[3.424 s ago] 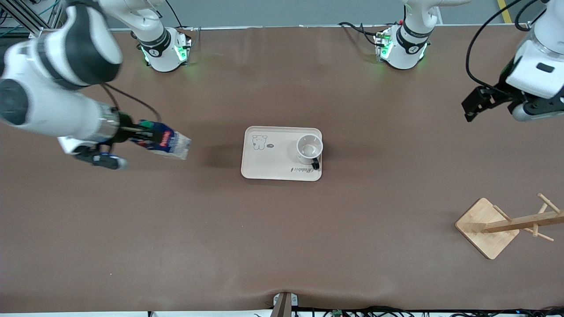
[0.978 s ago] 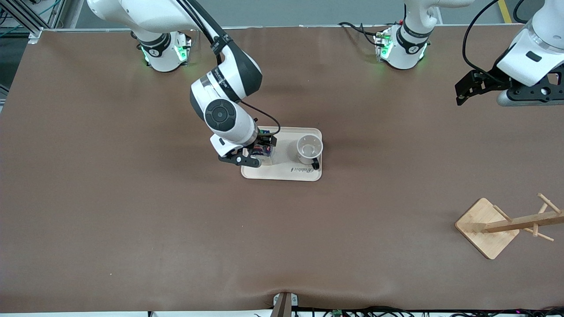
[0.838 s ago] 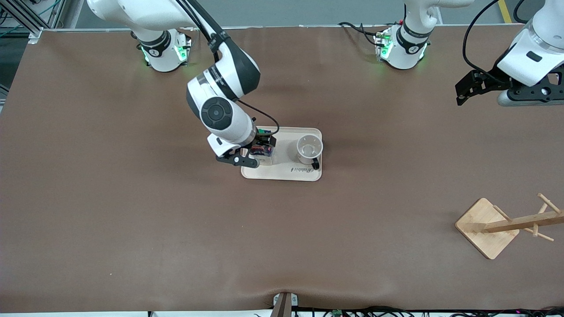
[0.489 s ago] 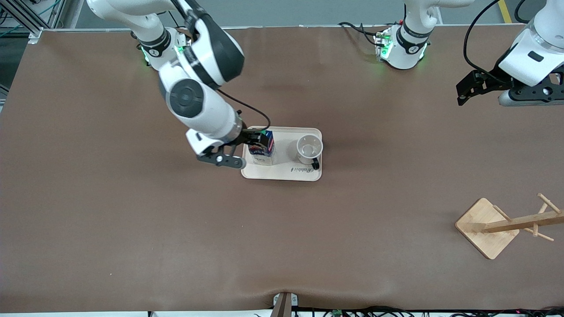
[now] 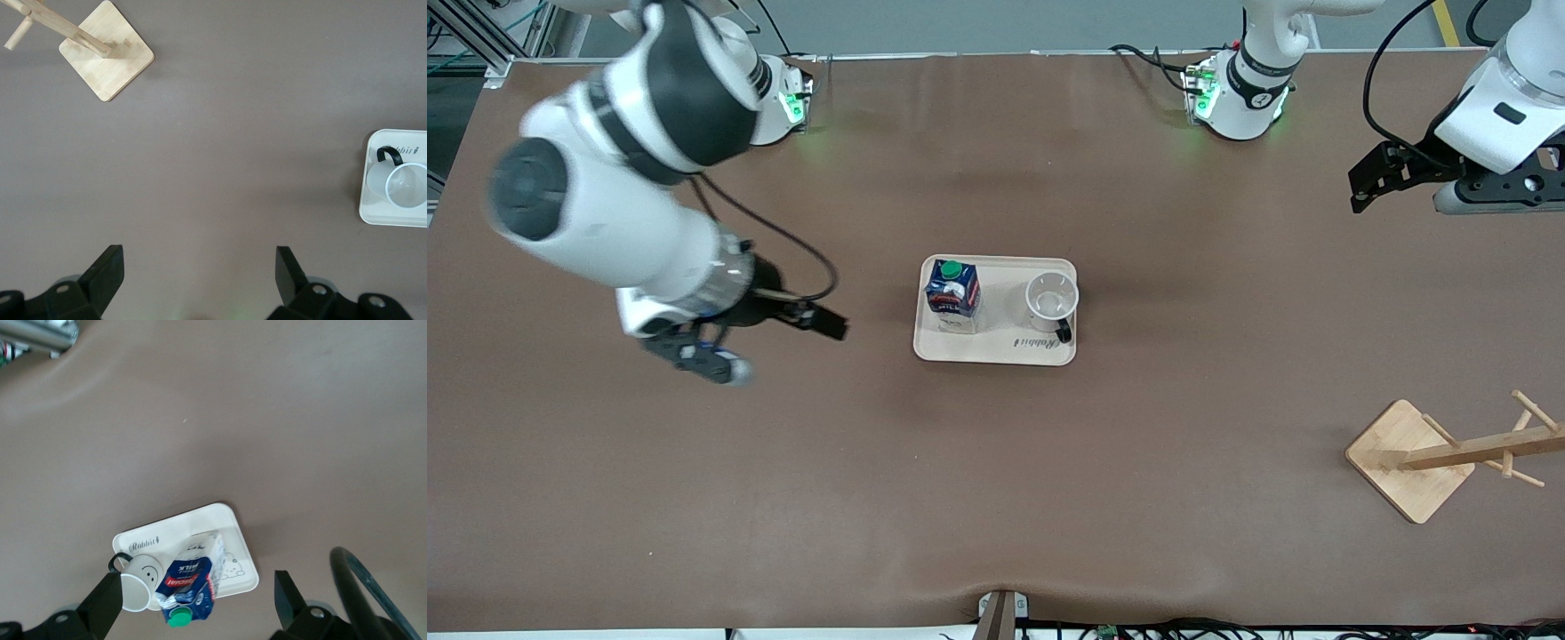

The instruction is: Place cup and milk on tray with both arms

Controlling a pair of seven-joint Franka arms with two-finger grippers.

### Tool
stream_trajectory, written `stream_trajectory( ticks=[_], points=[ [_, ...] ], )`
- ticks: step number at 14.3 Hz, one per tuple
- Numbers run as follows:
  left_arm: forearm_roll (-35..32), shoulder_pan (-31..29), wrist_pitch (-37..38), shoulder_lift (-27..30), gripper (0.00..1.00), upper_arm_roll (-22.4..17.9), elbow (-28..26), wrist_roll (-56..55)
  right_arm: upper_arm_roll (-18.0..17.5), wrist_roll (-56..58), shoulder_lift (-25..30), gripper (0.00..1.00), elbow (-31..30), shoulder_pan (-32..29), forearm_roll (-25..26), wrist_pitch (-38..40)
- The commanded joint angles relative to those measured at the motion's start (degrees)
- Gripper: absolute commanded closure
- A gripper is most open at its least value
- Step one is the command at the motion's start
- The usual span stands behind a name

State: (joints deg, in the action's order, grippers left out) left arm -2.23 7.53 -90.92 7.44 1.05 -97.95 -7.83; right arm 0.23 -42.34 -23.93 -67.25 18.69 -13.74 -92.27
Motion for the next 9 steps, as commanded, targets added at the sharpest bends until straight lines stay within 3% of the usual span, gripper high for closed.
stream_trajectory(
  ticks=[1, 4, 5, 7, 9],
  points=[
    [1.0, -0.1, 0.6, 0.6, 0.00, -0.2, 0.6, 1.3, 0.1, 0.6, 4.3, 0.00, 0.6, -1.0, 5.6, 2.7],
    [1.0, -0.1, 0.7, 0.5, 0.00, -0.2, 0.9, 1.7, 0.6, 8.1, 9.1, 0.00, -1.6, -7.3, 6.8, 8.8],
    [1.0, -0.1, 0.7, 0.3, 0.00, -0.2, 1.0, 1.7, 0.5, 12.5, 11.2, 0.00, -4.6, -11.5, 6.6, 8.9],
    [1.0, -0.1, 0.7, 0.2, 0.00, -0.2, 0.8, 1.7, 0.6, 24.3, 17.4, 0.00, -11.7, -14.2, 7.7, 8.8],
    [1.0, 0.2, 2.1, 0.6, 0.00, -0.1, 1.0, 1.7, 0.6, 26.3, 24.7, 0.00, -22.5, -16.2, 8.5, 4.9]
  ],
)
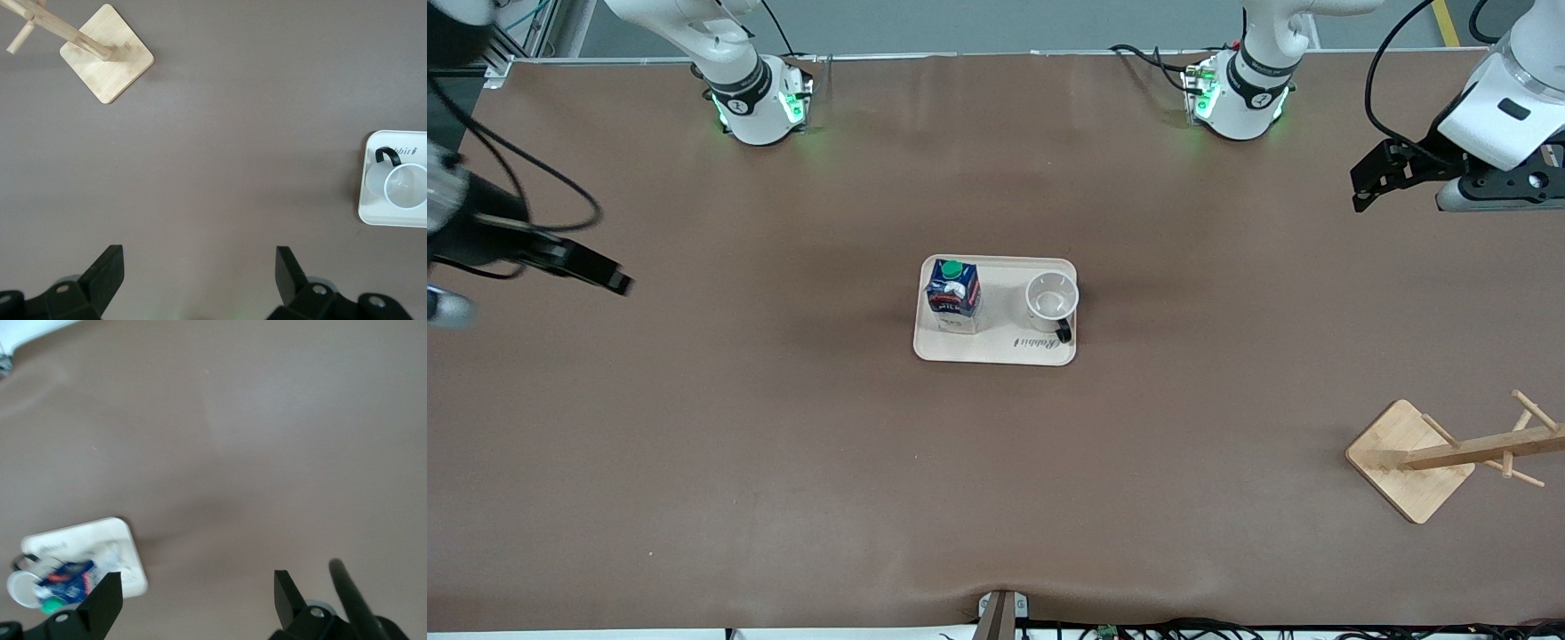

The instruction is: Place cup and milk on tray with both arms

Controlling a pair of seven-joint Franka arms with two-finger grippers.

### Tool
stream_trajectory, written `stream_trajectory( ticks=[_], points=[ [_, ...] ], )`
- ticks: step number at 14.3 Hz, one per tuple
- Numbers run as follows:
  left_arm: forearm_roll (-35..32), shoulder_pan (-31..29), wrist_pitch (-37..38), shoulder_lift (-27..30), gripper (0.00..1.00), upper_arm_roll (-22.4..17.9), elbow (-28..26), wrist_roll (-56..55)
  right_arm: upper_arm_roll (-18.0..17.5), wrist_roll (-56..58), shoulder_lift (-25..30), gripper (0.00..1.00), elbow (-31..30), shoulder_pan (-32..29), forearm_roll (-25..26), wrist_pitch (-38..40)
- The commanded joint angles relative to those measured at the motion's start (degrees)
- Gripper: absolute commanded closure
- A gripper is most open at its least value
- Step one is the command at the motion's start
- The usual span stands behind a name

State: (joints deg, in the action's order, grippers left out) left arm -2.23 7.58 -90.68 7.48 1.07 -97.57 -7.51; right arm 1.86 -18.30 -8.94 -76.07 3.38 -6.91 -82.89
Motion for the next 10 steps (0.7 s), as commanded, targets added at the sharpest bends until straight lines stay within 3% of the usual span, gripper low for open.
stream_trajectory(
  ticks=[1, 3, 10],
  points=[
    [1.0, 0.2, 1.9, 0.7, 0.00, 0.0, 0.6, 1.4, -1.2, 2.6, 12.6, 0.00, -17.8, -0.7, 3.3, -7.1],
    [1.0, 0.2, 2.0, 0.9, 0.00, 0.0, 0.6, 1.4, -1.3, 6.1, 15.2, 0.00, -21.7, -0.9, 5.3, -8.9],
    [0.5, -0.2, 2.2, 0.9, 0.00, -0.2, 0.6, 1.4, -1.1, 10.4, 12.7, 0.00, -16.1, -3.3, 5.6, -8.8]
  ],
)
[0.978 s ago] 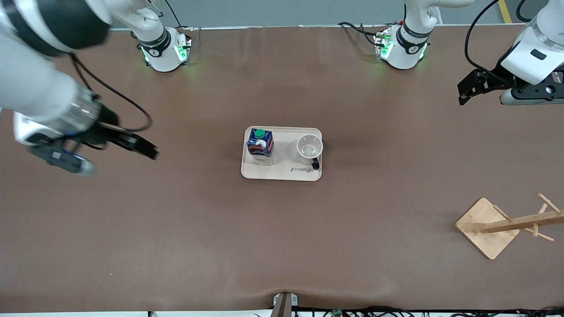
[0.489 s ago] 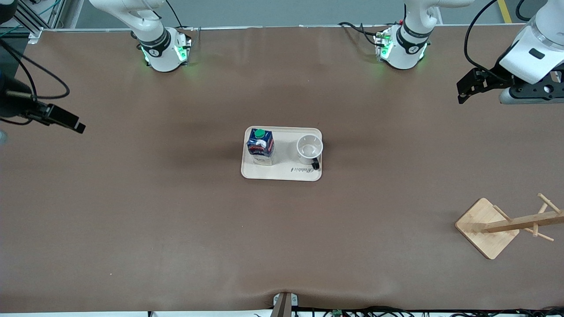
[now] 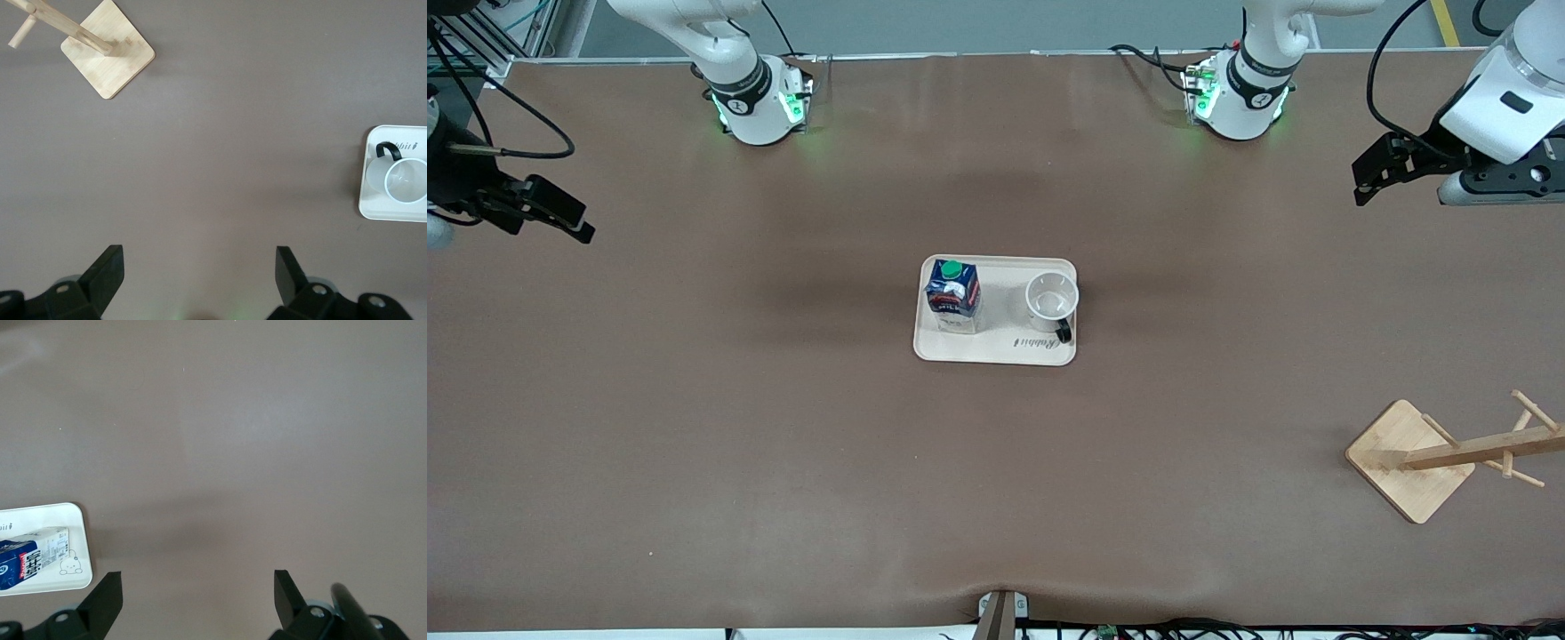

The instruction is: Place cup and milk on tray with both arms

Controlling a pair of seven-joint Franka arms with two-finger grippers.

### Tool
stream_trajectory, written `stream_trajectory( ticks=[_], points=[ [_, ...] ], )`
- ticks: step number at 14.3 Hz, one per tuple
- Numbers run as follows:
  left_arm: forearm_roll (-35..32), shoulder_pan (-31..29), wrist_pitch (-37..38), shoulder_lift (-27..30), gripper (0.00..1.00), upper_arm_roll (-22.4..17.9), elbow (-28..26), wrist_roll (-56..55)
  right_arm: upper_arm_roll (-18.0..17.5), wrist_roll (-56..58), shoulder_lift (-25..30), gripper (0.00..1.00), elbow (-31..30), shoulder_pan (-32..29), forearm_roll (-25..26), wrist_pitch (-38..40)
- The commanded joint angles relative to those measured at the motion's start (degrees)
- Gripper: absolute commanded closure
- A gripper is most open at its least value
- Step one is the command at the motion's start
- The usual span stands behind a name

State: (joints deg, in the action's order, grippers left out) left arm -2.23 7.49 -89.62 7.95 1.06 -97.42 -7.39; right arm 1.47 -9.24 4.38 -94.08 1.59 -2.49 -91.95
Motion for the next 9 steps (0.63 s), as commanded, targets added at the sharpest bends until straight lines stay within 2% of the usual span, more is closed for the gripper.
stream_trajectory(
  ticks=[1, 6, 9],
  points=[
    [0.5, -0.1, 0.9, 0.3, 0.00, -0.1, 0.5, 1.2, -0.7, 1.3, -0.6, 0.00, 2.0, -1.8, 1.1, 0.3],
    [0.9, 0.2, 1.0, -0.7, 0.00, -0.1, 1.7, 1.3, -0.7, 1.3, -0.6, 0.00, 1.4, -1.9, 0.6, 0.1],
    [0.9, 0.1, 1.0, -0.6, 0.00, -0.1, 1.9, 1.4, -0.7, 3.4, -1.0, 0.00, 1.9, -5.8, 0.5, -0.4]
  ],
)
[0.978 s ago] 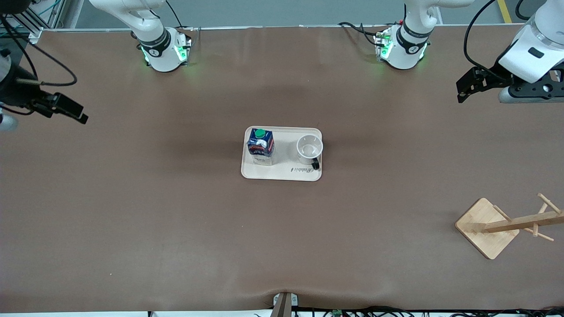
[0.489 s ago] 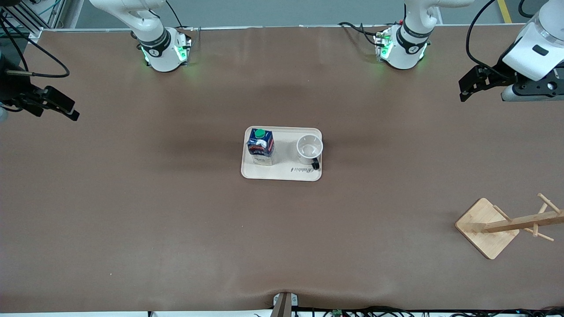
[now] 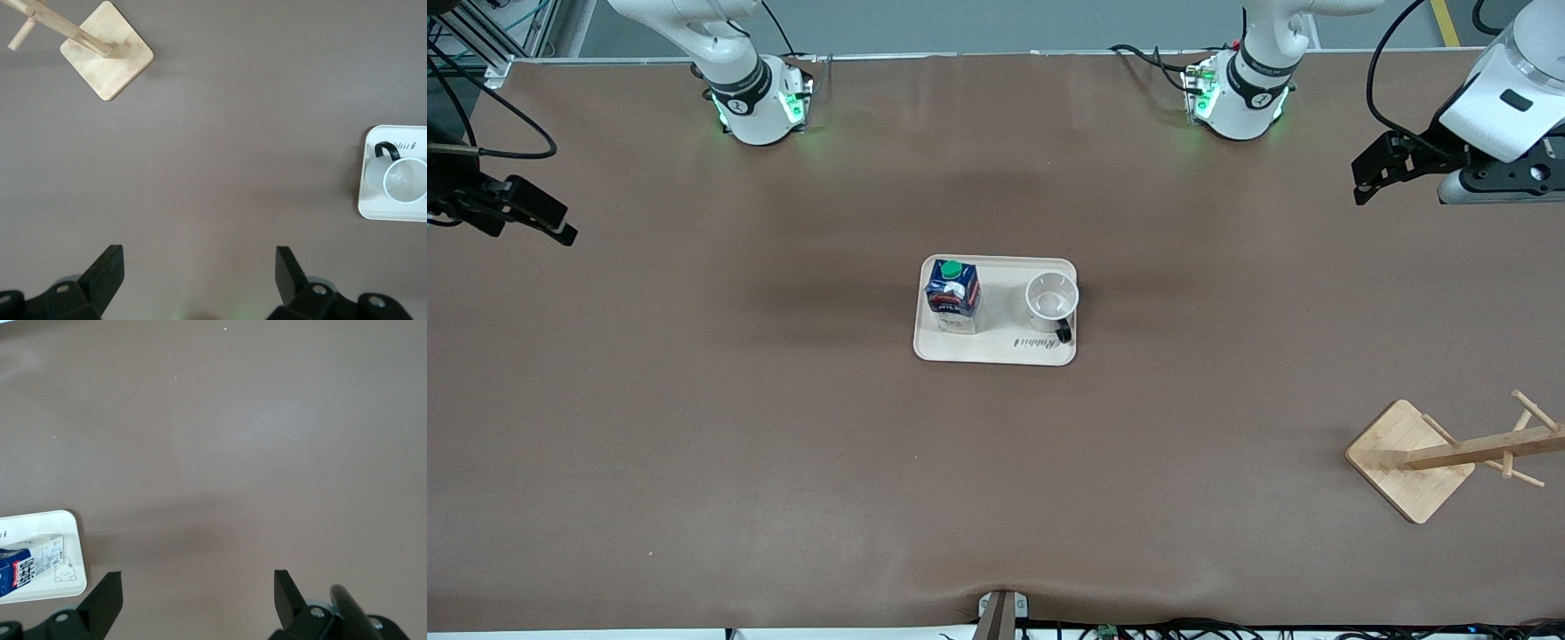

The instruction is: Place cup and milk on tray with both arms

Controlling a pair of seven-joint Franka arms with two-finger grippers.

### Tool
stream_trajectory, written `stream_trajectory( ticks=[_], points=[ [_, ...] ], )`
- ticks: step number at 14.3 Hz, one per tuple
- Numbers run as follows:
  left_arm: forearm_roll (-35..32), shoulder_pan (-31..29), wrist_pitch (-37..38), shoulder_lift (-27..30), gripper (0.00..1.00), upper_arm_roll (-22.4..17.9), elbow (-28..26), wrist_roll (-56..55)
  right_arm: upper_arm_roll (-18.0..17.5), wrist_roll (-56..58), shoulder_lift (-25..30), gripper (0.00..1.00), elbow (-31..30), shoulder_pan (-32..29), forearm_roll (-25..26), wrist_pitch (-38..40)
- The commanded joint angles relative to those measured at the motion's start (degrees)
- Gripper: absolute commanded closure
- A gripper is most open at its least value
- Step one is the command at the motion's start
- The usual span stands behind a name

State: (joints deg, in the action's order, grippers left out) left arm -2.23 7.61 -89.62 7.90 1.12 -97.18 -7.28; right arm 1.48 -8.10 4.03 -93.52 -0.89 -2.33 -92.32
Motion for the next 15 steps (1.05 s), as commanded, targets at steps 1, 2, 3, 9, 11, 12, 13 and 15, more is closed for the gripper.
stream_trajectory(
  ticks=[1, 2, 3, 9, 11, 12, 13, 15],
  points=[
    [0.9, -0.1, 1.1, -0.5, 0.00, -0.2, 1.9, 1.4, -0.7, 2.6, -0.6, 0.00, 2.1, -3.5, 0.3, -0.1],
    [0.9, -0.2, 1.1, -0.5, 0.00, -0.2, 1.9, 1.5, -0.6, 3.1, -0.5, 0.00, 2.5, -3.8, 0.4, 0.1],
    [0.9, -0.2, 1.1, -0.5, 0.00, -0.2, 2.0, 1.8, -0.6, 5.4, -0.7, 0.00, 2.6, -5.2, 0.3, -0.1],
    [1.0, -0.1, 1.2, -0.4, 0.00, -0.2, 2.1, 2.6, -0.9, 7.7, -1.6, 0.00, 2.5, -5.1, 1.0, 0.7],
    [1.0, -0.1, 1.2, -0.4, 0.00, -0.2, 2.0, 2.5, -1.0, 7.3, -1.6, 0.00, 2.6, -4.9, 2.1, 0.7],
    [1.0, -0.1, 1.2, -0.4, 0.00, -0.2, 2.0, 2.5, -1.0, 7.3, -1.6, 0.00, 2.6, -5.1, 2.1, 1.3],
    [1.0, -0.1, 1.2, -0.4, 0.00, -0.2, 2.0, 2.5, -0.9, 7.5, -1.5, 0.00, 2.6, -5.1, 2.2, 1.3],
    [1.0, -0.1, 1.6, -0.4, 0.00, -0.2, 2.0, 2.6, -0.8, 7.3, -1.6, 0.00, 2.6, -5.5, 2.2, 1.6]
  ],
)
